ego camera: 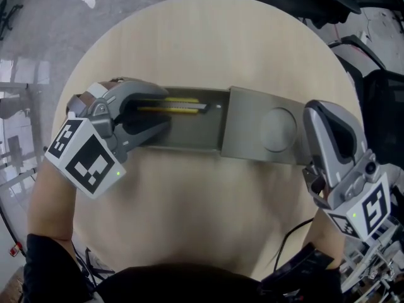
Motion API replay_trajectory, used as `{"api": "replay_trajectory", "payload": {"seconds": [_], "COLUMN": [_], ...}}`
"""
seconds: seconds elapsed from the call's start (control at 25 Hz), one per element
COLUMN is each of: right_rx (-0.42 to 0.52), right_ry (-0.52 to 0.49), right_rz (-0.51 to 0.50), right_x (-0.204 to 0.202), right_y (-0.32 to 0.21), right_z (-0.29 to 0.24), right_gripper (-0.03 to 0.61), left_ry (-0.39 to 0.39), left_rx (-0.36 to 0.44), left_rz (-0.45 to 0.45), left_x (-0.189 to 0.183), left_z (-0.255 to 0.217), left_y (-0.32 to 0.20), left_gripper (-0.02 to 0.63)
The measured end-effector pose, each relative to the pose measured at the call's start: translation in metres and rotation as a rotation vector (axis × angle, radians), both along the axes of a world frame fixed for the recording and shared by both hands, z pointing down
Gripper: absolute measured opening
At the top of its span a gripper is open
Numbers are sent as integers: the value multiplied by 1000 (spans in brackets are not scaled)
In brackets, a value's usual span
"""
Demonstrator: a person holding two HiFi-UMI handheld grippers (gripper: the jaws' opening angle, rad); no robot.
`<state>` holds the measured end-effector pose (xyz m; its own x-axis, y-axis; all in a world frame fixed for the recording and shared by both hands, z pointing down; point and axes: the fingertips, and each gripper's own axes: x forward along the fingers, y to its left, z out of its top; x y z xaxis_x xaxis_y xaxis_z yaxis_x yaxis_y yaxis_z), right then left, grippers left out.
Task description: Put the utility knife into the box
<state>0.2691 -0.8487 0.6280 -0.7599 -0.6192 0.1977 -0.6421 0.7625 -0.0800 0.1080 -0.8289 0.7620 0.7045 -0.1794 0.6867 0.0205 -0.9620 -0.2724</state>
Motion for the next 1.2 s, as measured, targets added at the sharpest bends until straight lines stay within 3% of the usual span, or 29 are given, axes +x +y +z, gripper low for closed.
{"api": "replay_trajectory", "payload": {"seconds": [0.16,0.32,0.4,0.52,0.72,0.8,0.96,1.2], "right_rx": [-2,-12,-21,-23,-48,-51,-48,-60], "right_ry": [3,6,9,6,-23,-24,-46,-91], "right_rz": [9,28,43,68,104,115,142,175], "right_x": [2,6,10,18,24,26,32,32], "right_y": [0,3,8,15,41,56,83,134], "right_z": [1,0,-4,-17,-55,-75,-118,-179], "right_gripper": [15,15,15,15,15,15,14,14], "left_ry": [79,226,306,403,574,646,756,782], "left_rx": [21,137,141,90,-118,-164,-172,-153], "left_rz": [-32,-87,-128,-196,-405,-458,-498,-531], "left_x": [3,7,5,-1,-24,-31,-43,-61], "left_z": [-12,-54,-73,-98,-148,-176,-229,-295], "left_y": [-4,-10,-5,8,37,48,66,118], "left_gripper": [141,27,1,0,0,0,0,0]}}
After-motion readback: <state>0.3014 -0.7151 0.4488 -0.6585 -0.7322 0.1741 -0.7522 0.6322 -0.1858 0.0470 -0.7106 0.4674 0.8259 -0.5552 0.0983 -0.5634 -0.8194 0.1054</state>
